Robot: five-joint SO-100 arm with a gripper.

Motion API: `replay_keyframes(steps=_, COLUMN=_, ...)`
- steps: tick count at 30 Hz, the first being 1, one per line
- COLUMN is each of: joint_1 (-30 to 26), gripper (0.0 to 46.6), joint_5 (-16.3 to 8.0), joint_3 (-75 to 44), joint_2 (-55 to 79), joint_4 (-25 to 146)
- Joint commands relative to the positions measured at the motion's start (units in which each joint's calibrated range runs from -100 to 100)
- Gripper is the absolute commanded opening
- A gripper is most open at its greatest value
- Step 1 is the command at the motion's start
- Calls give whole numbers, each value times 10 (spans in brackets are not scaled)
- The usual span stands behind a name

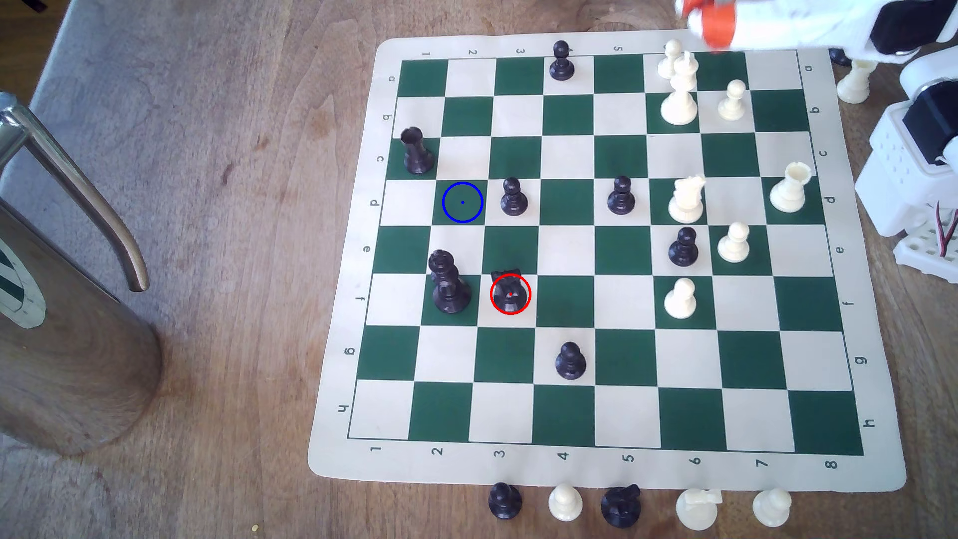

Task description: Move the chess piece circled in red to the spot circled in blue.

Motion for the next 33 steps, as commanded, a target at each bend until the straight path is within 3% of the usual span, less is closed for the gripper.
replay_keyframes(steps=1, joint_1=-17, gripper=64, joint_5=-18, joint_3=-154, joint_2=105, joint_4=167)
replay_keyframes(steps=6, joint_1=-24, gripper=65, joint_5=-19, joint_3=-191, joint_2=160, joint_4=254)
replay_keyframes(steps=12, joint_1=-39, gripper=76, joint_5=-39, joint_3=-188, joint_2=222, joint_4=274)
replay_keyframes(steps=17, joint_1=-22, gripper=150, joint_5=-60, joint_3=-197, joint_2=289, joint_4=194)
replay_keyframes(steps=23, joint_1=-18, gripper=176, joint_5=-62, joint_3=-197, joint_2=346, joint_4=144)
replay_keyframes(steps=26, joint_1=-7, gripper=230, joint_5=-74, joint_3=-184, joint_2=370, joint_4=67)
replay_keyframes(steps=33, joint_1=8, gripper=240, joint_5=-73, joint_3=-172, joint_2=426, joint_4=8)
